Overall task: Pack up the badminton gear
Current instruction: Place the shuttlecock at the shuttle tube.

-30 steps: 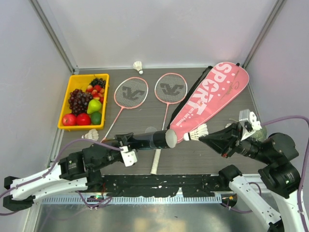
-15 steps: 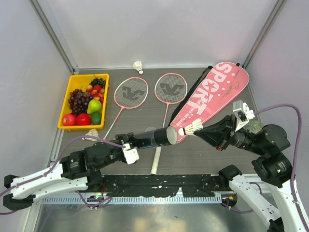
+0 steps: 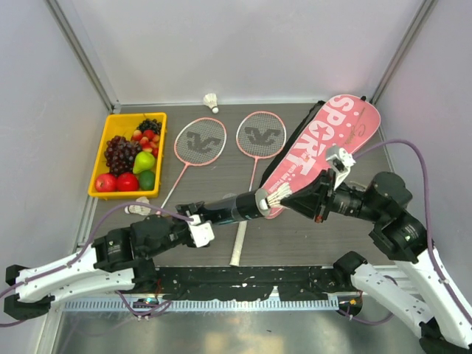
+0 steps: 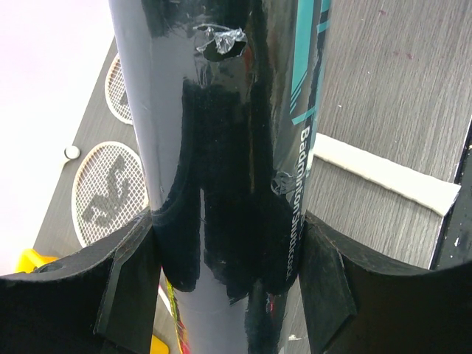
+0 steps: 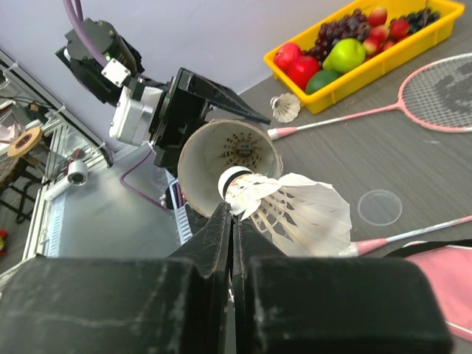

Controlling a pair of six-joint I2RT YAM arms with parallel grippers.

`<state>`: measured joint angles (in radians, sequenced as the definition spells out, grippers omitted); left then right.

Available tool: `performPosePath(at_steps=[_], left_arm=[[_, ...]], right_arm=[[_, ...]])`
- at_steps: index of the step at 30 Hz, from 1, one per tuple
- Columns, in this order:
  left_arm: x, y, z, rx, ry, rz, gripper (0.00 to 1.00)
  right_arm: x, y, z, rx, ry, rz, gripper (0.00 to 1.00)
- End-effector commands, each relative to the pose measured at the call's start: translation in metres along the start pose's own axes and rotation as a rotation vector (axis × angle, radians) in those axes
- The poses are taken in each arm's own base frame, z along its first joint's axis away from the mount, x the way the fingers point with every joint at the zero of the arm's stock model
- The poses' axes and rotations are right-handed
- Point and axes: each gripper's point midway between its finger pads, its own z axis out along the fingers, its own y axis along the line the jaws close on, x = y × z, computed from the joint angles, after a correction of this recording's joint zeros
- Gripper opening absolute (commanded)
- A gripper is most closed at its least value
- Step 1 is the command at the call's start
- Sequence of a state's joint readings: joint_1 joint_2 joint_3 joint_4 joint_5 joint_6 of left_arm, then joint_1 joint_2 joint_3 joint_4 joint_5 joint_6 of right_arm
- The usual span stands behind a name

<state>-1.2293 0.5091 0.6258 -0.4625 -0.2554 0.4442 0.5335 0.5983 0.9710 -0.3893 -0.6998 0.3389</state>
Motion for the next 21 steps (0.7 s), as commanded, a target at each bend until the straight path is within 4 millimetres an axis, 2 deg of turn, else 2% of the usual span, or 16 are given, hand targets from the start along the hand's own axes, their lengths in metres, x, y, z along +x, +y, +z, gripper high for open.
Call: performPosePath(at_steps=[1,2,3,7,10,13,15,16,19,21], left_arm=[[-0.025,0.013,-0.003,-0.033,-0.060,-0.039,0.00],[-0.025,0.012,-0.002,-0.027,-0.052,-0.038,0.00],[-0.023,0.011,-0.001,-0.020,-0.039,-0.035,0.00],[-0.019,0.007,0.002,0.004,-0.010,-0.023,0.00],[-0.016,0.007,0.002,-0.003,0.004,-0.022,0.00],[-0.015,0.009,0.000,-0.011,-0.002,-0.020,0.00],[-0.015,0.010,-0.001,-0.020,-0.005,-0.021,0.00],[-0.015,0.011,-0.002,-0.026,-0.009,-0.021,0.00],[-0.013,0.010,-0.001,-0.026,-0.003,-0.011,0.00],[-0.011,0.012,-0.001,-0.033,0.000,-0.003,0.00]], right_arm=[[0.005,0.003,0.020,-0.002,0.021,-0.004,0.05],[0.002,0.001,0.024,0.025,0.012,-0.010,0.06],[0.009,0.010,0.033,-0.008,0.047,-0.010,0.05],[0.016,0.016,0.056,0.006,0.087,-0.015,0.05],[0.023,0.015,0.066,0.021,0.115,-0.013,0.05],[0.026,0.015,0.069,0.032,0.115,-0.011,0.05],[0.027,0.012,0.069,0.051,0.116,-0.001,0.16],[0.023,0.012,0.067,0.059,0.105,-0.001,0.26],[0.010,0.009,0.055,0.117,0.081,0.006,0.47],[0.003,0.010,0.045,0.137,0.070,0.009,0.52]])
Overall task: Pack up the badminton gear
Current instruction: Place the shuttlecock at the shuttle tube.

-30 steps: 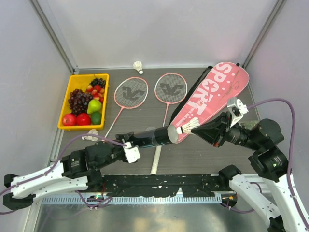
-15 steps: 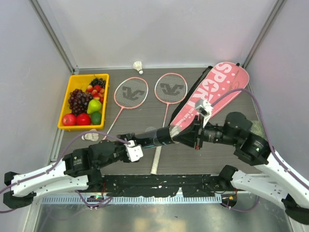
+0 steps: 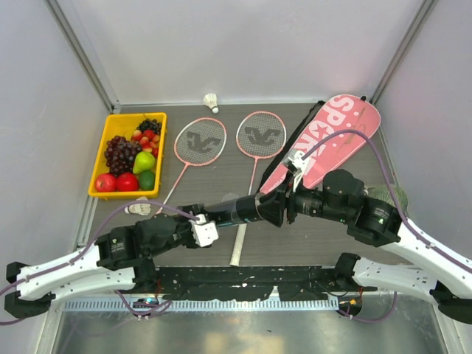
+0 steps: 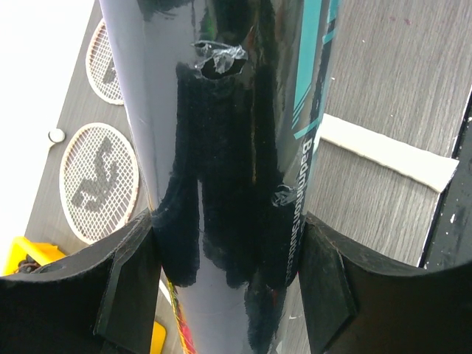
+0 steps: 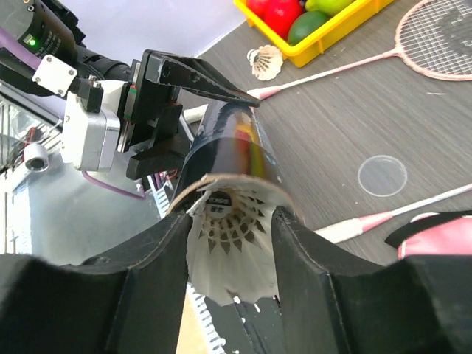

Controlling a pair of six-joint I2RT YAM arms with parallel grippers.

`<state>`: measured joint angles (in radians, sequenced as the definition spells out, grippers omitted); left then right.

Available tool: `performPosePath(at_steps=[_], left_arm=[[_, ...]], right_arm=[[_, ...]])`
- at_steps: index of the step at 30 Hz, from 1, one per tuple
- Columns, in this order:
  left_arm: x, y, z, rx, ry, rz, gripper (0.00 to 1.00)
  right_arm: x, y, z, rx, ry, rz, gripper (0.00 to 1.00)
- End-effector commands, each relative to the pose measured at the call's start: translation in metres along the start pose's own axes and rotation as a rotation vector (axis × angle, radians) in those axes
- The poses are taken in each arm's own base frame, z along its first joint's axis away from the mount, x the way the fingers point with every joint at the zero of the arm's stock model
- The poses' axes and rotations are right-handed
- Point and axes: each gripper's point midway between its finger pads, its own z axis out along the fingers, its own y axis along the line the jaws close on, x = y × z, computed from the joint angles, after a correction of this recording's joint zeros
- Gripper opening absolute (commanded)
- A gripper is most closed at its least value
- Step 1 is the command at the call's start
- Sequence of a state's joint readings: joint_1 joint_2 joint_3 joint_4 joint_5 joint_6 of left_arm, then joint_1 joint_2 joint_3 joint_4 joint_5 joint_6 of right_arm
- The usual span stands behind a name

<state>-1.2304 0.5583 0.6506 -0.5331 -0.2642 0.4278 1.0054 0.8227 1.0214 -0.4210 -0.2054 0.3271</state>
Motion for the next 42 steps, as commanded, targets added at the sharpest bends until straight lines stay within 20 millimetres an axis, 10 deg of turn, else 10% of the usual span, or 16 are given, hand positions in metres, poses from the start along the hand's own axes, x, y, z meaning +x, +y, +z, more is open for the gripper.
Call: performPosePath(at_steps=[1,11,21,35,42], left_arm=[[-0.023,0.019,-0.006,-0.072,-0.085,-0.010,0.00],[-0.027,0.024,-0.013,-0.097,-0.130,-0.008,0.00],[-0.029,0.022,-0.015,-0.088,-0.152,-0.009,0.00],[-0.029,0.021,-0.010,-0.082,-0.130,-0.025,0.00],[-0.024,0.018,-0.007,-0.071,-0.095,-0.012,0.00]], right_arm=[[-0.041,0.008,-0.032,0.046,-0.120,-0.006,0.53],[-0.036,0.013,-0.046,0.027,-0.130,0.030,0.52],[-0.034,0.015,-0.014,-0.007,-0.093,0.070,0.23],[-0.007,-0.002,0.017,0.058,-0.079,0.219,0.22],[-0.026,-0.015,0.009,0.162,-0.163,0.327,0.33]])
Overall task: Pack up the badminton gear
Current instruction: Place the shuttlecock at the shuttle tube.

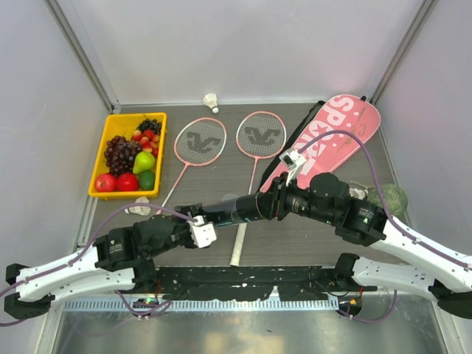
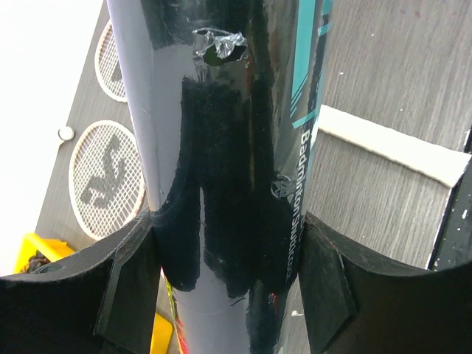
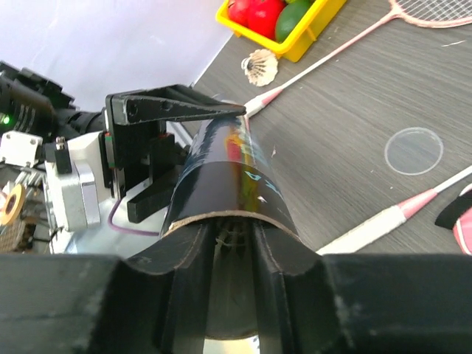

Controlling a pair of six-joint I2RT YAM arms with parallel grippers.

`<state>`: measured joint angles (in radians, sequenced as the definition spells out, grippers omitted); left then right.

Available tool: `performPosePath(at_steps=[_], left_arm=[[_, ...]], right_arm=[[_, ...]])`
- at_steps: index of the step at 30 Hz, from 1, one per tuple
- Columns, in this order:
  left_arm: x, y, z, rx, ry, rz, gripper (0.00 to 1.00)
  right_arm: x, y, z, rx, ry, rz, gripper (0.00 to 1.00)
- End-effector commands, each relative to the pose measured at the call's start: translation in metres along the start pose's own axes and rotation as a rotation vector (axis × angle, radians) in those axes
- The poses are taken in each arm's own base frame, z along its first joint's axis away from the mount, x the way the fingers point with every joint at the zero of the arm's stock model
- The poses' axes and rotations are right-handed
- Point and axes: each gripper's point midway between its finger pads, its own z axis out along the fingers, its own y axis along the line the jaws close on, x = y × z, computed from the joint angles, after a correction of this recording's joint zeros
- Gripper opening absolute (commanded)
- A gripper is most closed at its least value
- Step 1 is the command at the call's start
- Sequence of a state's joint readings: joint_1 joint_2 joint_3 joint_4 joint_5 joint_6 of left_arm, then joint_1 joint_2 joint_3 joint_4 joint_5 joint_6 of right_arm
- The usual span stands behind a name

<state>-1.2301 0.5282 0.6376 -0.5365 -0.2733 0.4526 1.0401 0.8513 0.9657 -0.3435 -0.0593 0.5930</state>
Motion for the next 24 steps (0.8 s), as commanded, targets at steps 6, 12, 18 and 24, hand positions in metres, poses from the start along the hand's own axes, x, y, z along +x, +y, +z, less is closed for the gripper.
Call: performPosePath(at_steps=[6,12,18,24], left_arm=[[-0.022,0.018,-0.004,-0.069,-0.082,-0.021,0.00],[-0.018,0.020,-0.006,-0.085,-0.077,0.026,0.00],[-0.022,0.024,-0.014,-0.107,-0.128,0.004,0.00],[-0.028,0.031,-0.024,-0.136,-0.177,-0.011,0.00]], right_arm=[[-0.047,-0.021,-0.049,0.199,-0.199,0.047,0.41],[-0.047,-0.068,-0.093,0.438,-0.265,0.025,0.42],[-0.060,-0.132,-0.140,0.834,-0.377,-0.117,0.50],[-0.078,-0.174,-0.161,1.230,-0.340,-0.349,0.55]])
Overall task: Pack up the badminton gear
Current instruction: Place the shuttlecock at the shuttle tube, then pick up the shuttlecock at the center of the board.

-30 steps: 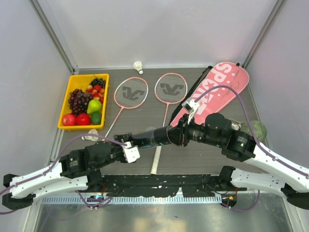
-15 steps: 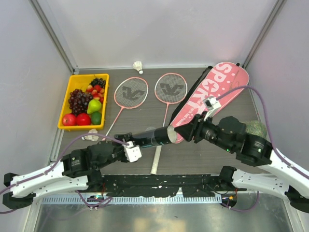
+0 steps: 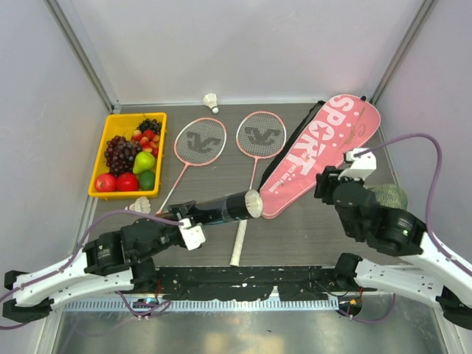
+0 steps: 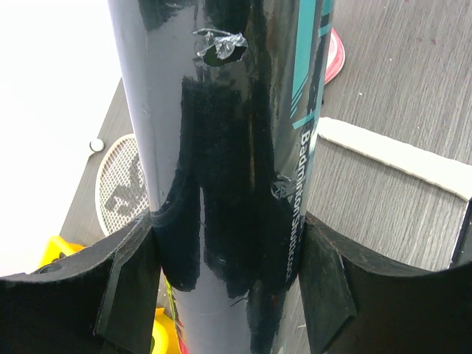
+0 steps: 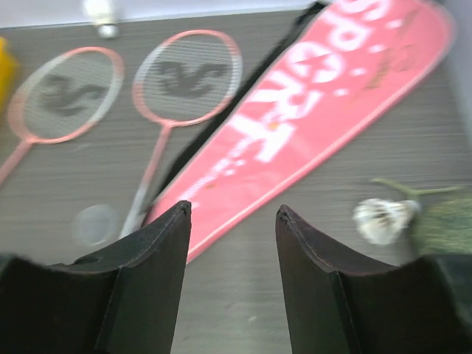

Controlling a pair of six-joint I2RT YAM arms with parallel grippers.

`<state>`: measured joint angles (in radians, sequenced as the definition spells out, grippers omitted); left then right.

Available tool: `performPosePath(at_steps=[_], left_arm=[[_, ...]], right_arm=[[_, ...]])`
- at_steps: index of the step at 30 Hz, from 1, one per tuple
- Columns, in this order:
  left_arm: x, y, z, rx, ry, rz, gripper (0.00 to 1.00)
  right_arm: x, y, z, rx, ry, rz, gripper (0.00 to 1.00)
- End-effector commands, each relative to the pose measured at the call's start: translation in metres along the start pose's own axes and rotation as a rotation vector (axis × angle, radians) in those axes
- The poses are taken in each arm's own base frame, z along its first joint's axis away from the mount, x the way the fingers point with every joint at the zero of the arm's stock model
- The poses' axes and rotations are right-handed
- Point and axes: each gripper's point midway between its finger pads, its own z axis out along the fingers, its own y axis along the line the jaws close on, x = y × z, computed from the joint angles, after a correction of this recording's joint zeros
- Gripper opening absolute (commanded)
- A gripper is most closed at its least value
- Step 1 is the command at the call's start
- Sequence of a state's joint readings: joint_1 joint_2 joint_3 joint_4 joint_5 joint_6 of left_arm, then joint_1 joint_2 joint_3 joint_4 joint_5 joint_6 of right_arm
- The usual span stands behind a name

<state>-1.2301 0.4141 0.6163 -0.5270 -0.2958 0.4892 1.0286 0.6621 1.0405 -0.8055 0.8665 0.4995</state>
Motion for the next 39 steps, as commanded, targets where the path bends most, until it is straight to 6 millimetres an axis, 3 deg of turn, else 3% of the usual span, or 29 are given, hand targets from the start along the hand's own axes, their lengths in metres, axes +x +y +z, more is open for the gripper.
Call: performPosePath(at_steps=[1,4,8,15,19,23,29,33,39], left_arm=[[-0.024,0.018,-0.007,-0.070,-0.110,-0.021,0.00],[-0.030,0.016,-0.011,-0.051,-0.149,-0.024,0.00],[-0.034,0.012,-0.013,-0.033,-0.181,-0.024,0.00],[-0.037,0.005,-0.012,0.004,-0.209,-0.010,0.00],[-0.035,0.002,-0.011,0.012,-0.205,-0.002,0.00],[-0.034,0.002,-0.009,0.008,-0.207,0.002,0.00],[-0.035,0.004,-0.006,-0.014,-0.223,0.002,0.00],[-0.037,0.011,-0.006,-0.058,-0.237,0.005,0.00],[-0.039,0.015,-0.009,-0.070,-0.240,0.002,0.00]], right_arm=[[-0.016,-0.045,0.018,0.340,-0.059,-0.277,0.56],[-0.009,-0.061,0.043,0.448,0.019,-0.401,0.57],[0.018,-0.086,0.078,0.513,0.179,-0.558,0.59],[0.062,-0.134,0.113,0.644,0.470,-0.811,0.60],[0.084,-0.162,0.121,0.717,0.634,-0.862,0.60],[0.107,-0.179,0.132,0.742,0.731,-0.832,0.62],[0.122,-0.192,0.148,0.739,0.727,-0.792,0.63],[0.130,-0.205,0.148,0.763,0.744,-0.746,0.63],[0.146,-0.209,0.153,0.756,0.787,-0.776,0.63]])
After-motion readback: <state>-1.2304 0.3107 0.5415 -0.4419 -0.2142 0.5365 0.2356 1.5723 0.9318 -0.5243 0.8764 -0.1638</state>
